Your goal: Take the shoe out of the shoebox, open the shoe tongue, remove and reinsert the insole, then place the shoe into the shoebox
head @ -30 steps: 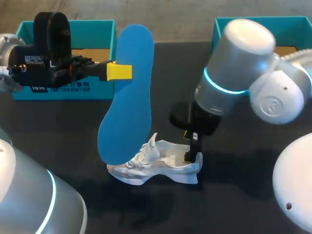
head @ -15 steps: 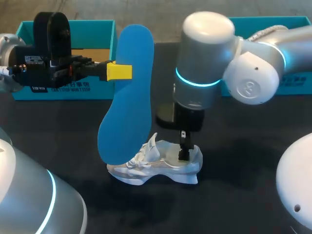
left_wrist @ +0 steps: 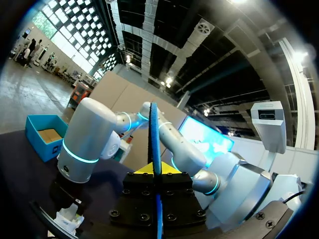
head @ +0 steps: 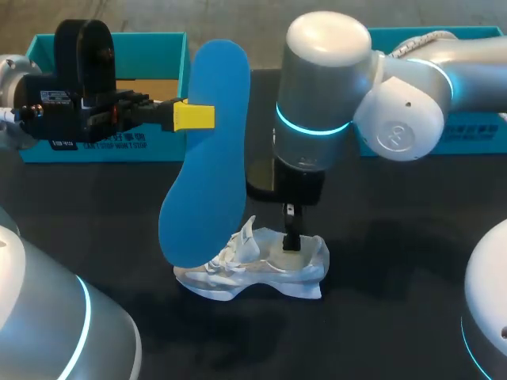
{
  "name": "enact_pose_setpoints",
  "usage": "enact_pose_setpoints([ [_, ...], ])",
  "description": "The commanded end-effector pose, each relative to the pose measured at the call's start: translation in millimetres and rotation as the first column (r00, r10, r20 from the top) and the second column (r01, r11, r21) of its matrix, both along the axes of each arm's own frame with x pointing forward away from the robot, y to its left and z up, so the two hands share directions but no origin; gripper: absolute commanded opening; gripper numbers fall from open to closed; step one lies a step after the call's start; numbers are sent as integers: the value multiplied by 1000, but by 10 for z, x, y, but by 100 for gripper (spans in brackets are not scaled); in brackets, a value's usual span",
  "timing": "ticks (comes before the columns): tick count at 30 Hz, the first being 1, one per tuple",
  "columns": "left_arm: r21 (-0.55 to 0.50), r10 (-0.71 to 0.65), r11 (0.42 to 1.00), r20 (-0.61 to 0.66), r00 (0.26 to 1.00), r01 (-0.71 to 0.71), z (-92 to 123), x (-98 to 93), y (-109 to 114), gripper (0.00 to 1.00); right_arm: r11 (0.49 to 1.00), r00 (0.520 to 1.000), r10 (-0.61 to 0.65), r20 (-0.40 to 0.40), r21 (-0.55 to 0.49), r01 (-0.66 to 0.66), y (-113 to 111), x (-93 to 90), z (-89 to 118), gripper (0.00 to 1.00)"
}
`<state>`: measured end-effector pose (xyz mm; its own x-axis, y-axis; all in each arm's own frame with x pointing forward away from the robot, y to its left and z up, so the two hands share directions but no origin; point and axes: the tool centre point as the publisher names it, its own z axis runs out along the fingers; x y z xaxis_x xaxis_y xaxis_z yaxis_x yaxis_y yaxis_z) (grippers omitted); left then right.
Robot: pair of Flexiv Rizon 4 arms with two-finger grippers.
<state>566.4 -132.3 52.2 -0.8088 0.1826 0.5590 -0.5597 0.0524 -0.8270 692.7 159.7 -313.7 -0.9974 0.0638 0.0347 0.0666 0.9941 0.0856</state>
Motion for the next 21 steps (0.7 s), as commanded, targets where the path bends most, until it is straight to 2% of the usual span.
enact_pose_setpoints([
  [1, 0, 0, 1000, 1, 1000, 0, -4, -2, -1, 0, 1000, 1000, 5, 11, -15, -4, 36, 68, 70, 100],
  [9, 0, 0, 1000, 1, 1000, 0, -4, -2, -1, 0, 1000, 997, -11, 79, 4, 11, 53, 223, 114, 100],
  [21, 0, 0, 1000, 1, 1000, 0, -4, -2, -1, 0, 999, 994, -38, 100, 35, 35, 90, 432, 12, 100],
])
